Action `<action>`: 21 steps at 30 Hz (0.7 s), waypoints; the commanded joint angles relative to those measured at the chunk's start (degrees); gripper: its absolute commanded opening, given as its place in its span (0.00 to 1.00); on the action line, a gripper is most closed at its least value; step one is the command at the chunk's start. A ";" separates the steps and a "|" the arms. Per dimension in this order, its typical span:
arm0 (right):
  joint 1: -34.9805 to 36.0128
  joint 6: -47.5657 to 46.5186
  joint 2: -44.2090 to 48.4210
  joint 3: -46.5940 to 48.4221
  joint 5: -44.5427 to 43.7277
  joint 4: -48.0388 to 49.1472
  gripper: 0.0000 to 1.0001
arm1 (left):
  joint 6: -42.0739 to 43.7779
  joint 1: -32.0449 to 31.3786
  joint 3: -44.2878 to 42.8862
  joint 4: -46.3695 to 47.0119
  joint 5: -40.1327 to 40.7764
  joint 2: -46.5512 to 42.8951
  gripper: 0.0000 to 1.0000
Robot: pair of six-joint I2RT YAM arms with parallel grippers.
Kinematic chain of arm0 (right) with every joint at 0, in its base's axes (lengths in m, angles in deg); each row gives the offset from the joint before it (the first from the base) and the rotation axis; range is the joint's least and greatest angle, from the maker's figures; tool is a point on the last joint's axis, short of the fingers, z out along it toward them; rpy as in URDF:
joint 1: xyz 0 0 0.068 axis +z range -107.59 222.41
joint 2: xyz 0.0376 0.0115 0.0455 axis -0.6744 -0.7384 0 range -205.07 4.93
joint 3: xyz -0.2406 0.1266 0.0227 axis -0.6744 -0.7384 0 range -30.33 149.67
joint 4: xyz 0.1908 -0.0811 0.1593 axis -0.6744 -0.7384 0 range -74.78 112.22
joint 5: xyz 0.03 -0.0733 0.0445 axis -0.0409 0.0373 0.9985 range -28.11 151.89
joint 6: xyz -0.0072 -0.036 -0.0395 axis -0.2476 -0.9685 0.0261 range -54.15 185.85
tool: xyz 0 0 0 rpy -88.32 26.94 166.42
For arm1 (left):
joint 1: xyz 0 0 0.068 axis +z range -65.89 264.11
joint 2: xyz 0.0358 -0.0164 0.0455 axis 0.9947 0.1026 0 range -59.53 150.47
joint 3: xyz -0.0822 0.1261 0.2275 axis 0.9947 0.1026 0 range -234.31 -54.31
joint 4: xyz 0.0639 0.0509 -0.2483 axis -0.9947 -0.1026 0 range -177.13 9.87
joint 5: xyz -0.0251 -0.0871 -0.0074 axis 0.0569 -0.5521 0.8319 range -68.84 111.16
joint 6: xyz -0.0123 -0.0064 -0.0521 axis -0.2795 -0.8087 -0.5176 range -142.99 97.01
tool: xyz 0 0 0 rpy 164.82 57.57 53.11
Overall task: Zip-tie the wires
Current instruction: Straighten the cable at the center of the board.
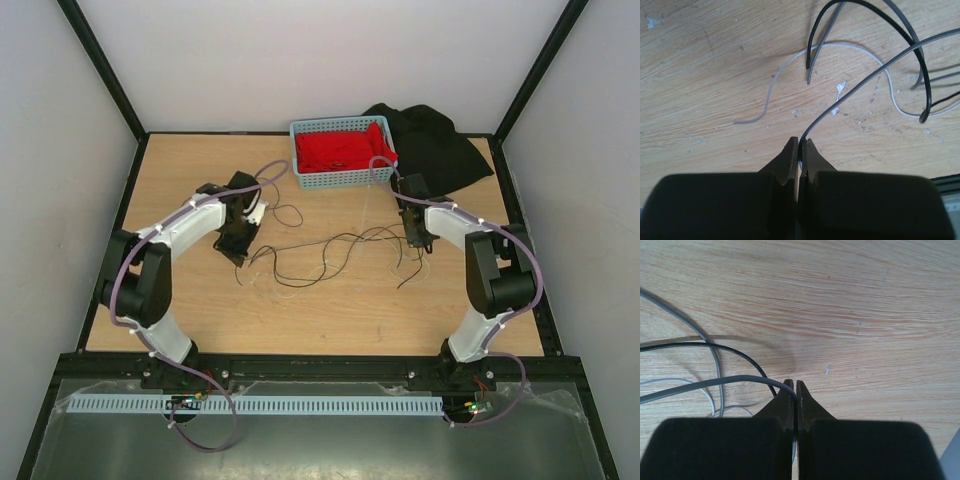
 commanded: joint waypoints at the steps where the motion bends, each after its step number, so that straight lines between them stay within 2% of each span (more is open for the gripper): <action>1: -0.26 -0.98 -1.91 0.68 0.99 -1.06 0.00 | -0.89 -0.91 -2.43 -1.60 3.32 3.25 0.00; 8: -0.26 -0.63 -5.93 2.67 2.38 -1.52 0.00 | -1.28 -2.49 -4.60 -1.54 6.51 10.14 0.00; 16: -0.25 -1.42 -5.20 4.62 4.09 -3.24 0.00 | -1.40 -4.32 -6.18 -1.43 7.69 12.59 0.00; 18: -0.25 -1.58 -4.34 4.91 5.34 -3.83 0.06 | -1.40 -4.41 -6.12 -1.47 7.67 12.61 0.00; 21: -0.25 -2.45 -3.24 5.47 9.21 -5.44 0.21 | -1.38 -4.50 -6.06 -1.46 7.96 12.47 0.00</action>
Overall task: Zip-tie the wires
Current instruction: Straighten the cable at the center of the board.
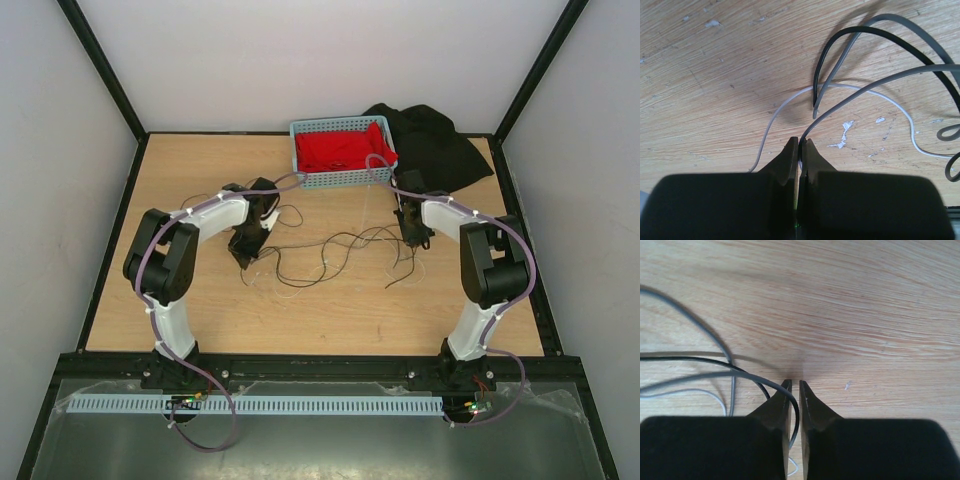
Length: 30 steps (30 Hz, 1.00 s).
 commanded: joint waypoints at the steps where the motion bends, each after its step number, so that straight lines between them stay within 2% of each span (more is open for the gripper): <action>1: -0.22 -1.47 1.71 2.13 5.92 -5.06 0.25 | -0.29 -0.25 -1.24 -1.52 1.41 0.19 0.00; 5: -0.20 -2.17 1.54 3.03 7.04 -8.64 0.37 | -0.23 -0.38 -1.51 -1.63 1.77 -0.29 0.00; 10: -0.21 -2.26 3.66 2.74 8.16 -9.46 0.41 | -0.22 -0.47 -1.60 -1.58 1.90 -1.19 0.00; 17: -0.20 -2.69 8.65 5.85 11.41 -12.62 0.55 | -0.28 -0.63 -1.34 -1.63 2.83 -1.15 0.00; 24: -0.21 -1.77 12.05 8.44 11.49 -13.10 0.64 | -0.51 -0.64 -1.17 -1.63 3.13 -0.92 0.12; 30: -0.20 -0.86 13.33 8.16 11.36 -11.53 0.70 | -0.69 -0.49 -0.77 -1.69 2.77 -4.24 0.31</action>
